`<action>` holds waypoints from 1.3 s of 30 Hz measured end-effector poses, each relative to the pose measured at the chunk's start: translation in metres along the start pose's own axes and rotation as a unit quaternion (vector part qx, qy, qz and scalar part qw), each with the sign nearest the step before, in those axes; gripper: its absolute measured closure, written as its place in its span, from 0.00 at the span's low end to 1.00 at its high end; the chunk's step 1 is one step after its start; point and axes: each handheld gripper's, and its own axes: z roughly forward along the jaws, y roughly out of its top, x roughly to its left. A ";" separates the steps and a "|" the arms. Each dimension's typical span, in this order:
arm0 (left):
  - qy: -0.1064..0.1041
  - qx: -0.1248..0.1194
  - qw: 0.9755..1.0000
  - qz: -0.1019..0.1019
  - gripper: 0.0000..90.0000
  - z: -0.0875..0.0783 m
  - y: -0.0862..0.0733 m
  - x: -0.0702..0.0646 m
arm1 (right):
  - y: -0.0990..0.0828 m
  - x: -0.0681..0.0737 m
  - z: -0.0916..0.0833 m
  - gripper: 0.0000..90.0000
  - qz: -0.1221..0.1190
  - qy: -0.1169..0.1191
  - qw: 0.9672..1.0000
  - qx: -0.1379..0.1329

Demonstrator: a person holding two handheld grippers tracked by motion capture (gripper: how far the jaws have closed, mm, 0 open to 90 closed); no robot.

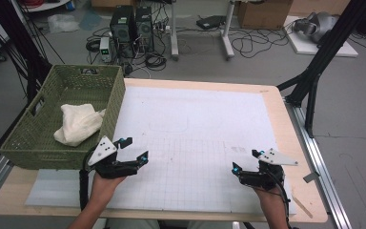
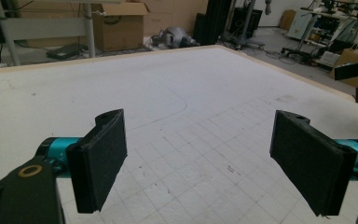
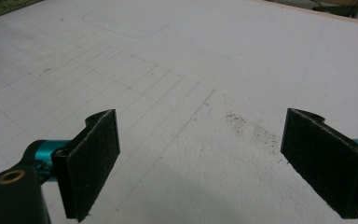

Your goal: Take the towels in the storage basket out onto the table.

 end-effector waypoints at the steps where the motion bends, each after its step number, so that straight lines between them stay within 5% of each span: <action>1: 0.000 0.000 1.000 0.000 0.21 0.000 0.000 0.000 | 0.000 0.000 0.001 0.12 -0.004 0.000 1.000 0.000; 14: -0.007 0.006 1.000 0.002 0.21 0.005 -0.001 -0.003 | -0.004 -0.007 -0.003 0.12 0.016 0.006 1.000 -0.004; 24: -0.009 0.008 1.000 -0.002 0.21 0.007 0.001 -0.004 | -0.004 -0.006 0.000 0.12 0.005 0.008 1.000 0.003; 39: -0.010 -0.027 0.999 0.016 0.21 -0.014 0.046 -0.012 | -0.004 -0.004 -0.003 0.12 0.009 0.007 1.000 0.002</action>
